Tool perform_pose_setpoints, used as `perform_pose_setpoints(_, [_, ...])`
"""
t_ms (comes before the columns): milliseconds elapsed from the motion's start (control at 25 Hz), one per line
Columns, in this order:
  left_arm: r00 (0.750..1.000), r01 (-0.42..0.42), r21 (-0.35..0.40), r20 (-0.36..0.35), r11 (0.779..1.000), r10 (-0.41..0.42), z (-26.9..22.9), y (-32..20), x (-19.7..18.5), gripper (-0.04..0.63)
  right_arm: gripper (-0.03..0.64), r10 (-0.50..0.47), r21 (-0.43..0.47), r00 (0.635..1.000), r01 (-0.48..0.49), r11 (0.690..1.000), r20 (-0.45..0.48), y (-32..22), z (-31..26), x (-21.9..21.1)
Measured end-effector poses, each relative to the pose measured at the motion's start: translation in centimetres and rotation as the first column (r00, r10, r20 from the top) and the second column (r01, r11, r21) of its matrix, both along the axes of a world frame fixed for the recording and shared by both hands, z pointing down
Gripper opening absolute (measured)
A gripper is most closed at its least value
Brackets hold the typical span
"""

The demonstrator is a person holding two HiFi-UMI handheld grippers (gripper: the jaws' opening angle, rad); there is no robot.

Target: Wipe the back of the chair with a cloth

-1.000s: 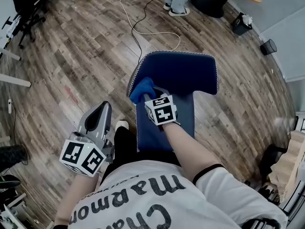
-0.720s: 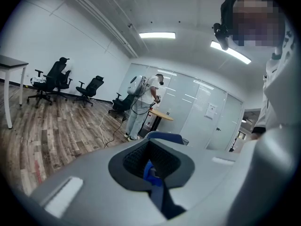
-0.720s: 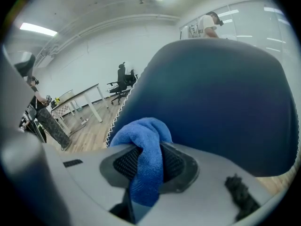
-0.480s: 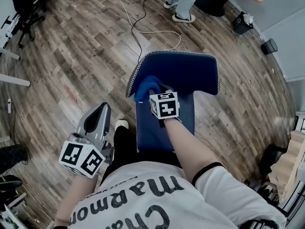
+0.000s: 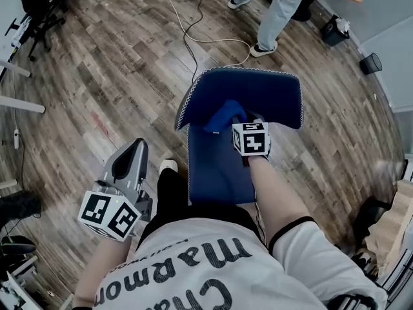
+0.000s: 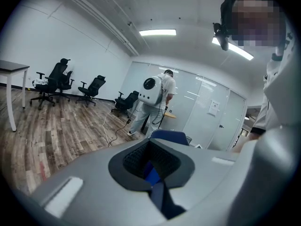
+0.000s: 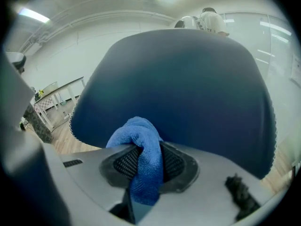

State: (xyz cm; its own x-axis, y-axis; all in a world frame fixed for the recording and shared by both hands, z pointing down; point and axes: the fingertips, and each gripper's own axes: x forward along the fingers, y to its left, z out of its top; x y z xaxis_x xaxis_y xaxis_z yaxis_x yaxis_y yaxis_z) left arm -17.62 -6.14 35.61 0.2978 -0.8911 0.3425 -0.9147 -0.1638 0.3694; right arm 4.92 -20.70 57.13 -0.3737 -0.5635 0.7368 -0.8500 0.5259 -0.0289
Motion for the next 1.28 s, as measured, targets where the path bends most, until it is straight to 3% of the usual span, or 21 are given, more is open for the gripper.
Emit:
perform_pose_setpoints(200, [1.0, -0.016, -0.004, -0.008, 1.0, 0.016, 0.3, -0.5, 0.6, 0.009, 0.112, 0.131, -0.019, 0.991, -0.131, 0.991, -0.006, -1.1, 0.1, 4.6])
perform_pose_setpoints(680, [0.999, -0.046, -0.008, -0.004, 0.999, 0.046, 0.5, -1.5, 2.0, 0.009, 0.112, 0.31, -0.009, 0.95, -0.311, 0.95, -0.047, -2.0, 0.1, 11.6])
perform_pose_setpoints(960, [0.999, -0.041, -0.008, 0.003, 0.999, 0.041, 0.5, -1.6, 2.1, 0.009, 0.114, 0.329, 0.015, 0.941, -0.329, 0.944, -0.072, -2.2, -0.3, 13.8])
perform_pose_setpoints(1280, [0.999, -0.047, -0.011, 0.003, 0.999, 0.047, 0.5, -1.7, 2.3, 0.009, 0.114, 0.456, 0.023, 0.888, -0.455, 0.89, -0.06, -1.8, -0.7, 17.2])
